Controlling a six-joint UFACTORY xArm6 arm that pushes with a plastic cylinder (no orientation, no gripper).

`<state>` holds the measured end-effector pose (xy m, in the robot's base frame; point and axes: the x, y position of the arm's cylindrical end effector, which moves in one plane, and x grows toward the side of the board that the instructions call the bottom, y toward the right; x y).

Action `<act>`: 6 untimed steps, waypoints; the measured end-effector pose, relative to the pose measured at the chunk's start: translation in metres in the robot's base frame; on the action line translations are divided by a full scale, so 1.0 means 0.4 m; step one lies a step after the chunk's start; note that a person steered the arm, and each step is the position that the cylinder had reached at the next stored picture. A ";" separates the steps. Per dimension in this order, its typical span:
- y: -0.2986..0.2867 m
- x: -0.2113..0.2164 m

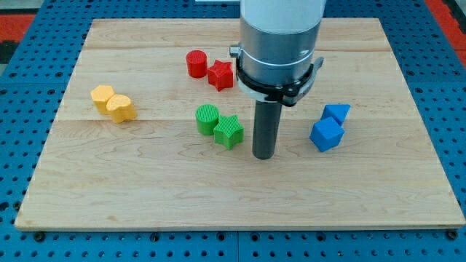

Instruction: Move the green blocks diagonally top right to the yellow blocks

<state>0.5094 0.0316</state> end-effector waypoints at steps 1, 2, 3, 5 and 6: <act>-0.100 -0.040; -0.173 -0.122; -0.220 -0.179; -0.306 -0.282; -0.417 -0.253</act>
